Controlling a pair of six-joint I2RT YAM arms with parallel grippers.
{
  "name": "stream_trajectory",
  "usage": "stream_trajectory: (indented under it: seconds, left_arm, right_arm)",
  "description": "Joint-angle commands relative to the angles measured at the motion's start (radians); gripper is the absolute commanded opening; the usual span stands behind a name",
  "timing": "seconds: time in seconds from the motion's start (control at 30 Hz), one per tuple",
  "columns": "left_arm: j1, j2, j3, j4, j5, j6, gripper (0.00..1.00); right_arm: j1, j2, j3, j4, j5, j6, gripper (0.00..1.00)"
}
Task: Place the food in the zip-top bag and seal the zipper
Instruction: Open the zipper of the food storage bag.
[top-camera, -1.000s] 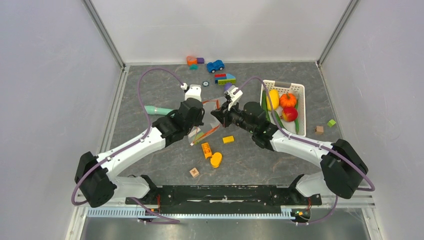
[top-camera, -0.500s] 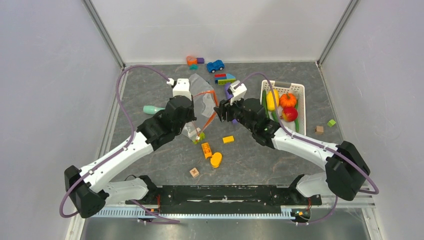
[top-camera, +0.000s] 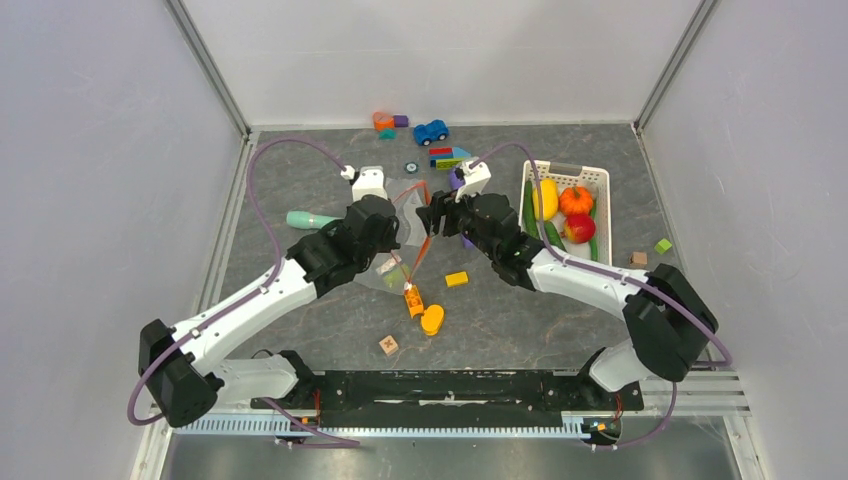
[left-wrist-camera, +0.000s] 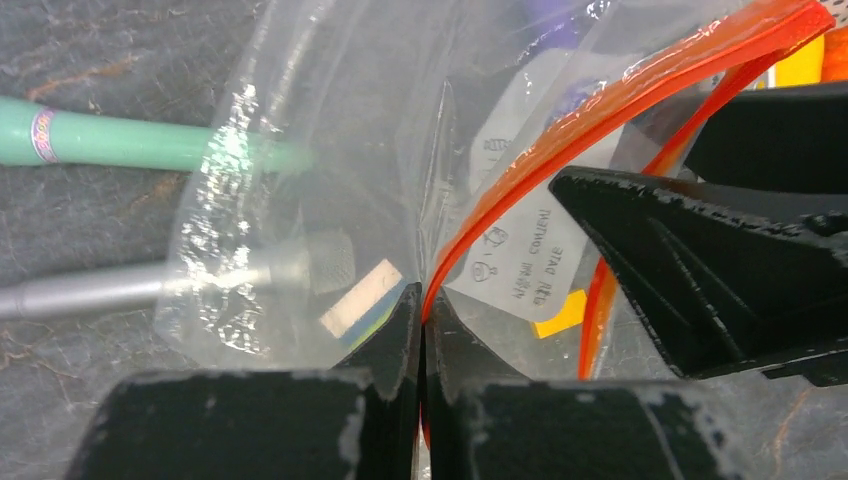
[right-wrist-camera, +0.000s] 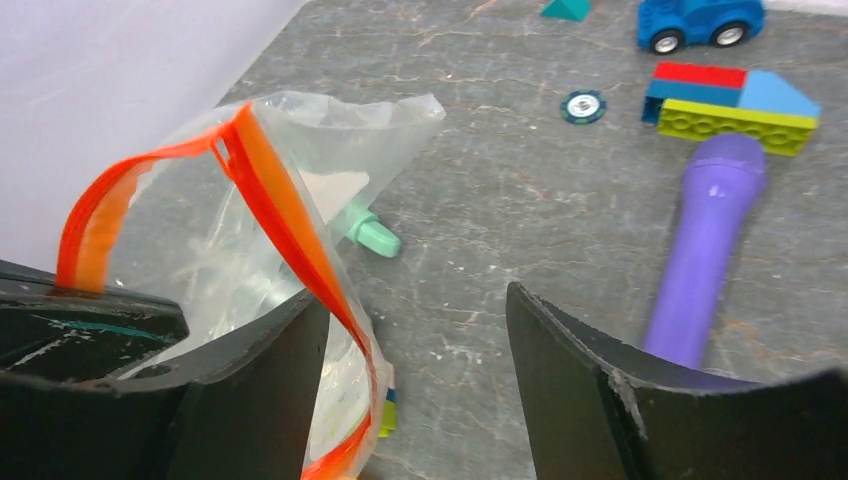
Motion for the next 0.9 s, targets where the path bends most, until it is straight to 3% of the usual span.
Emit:
stream_trajectory:
  seconds: [0.0, 0.17, 0.37, 0.63, 0.87]
  left_arm:
    - [-0.004, -0.038, -0.011, 0.018, -0.032, -0.127, 0.02]
    - [-0.004, -0.087, -0.001, -0.04, -0.082, -0.174, 0.02]
    - [-0.004, -0.173, 0.037, -0.189, -0.263, -0.208, 0.02]
    - [-0.004, -0.194, 0.044, -0.248, -0.21, -0.196, 0.02]
    - [-0.004, -0.085, 0.025, -0.211, -0.082, -0.15, 0.02]
  right_arm:
    - [0.003, 0.043, -0.014, 0.104, -0.067, 0.118, 0.68]
    - [0.0, 0.076, 0.012, 0.013, -0.035, 0.123, 0.51]
    - [-0.069, 0.052, -0.022, -0.075, 0.049, 0.123, 0.22]
    - [-0.149, 0.072, 0.014, -0.104, 0.015, 0.035, 0.21]
    - [-0.148, 0.135, 0.079, -0.025, -0.246, -0.017, 0.27]
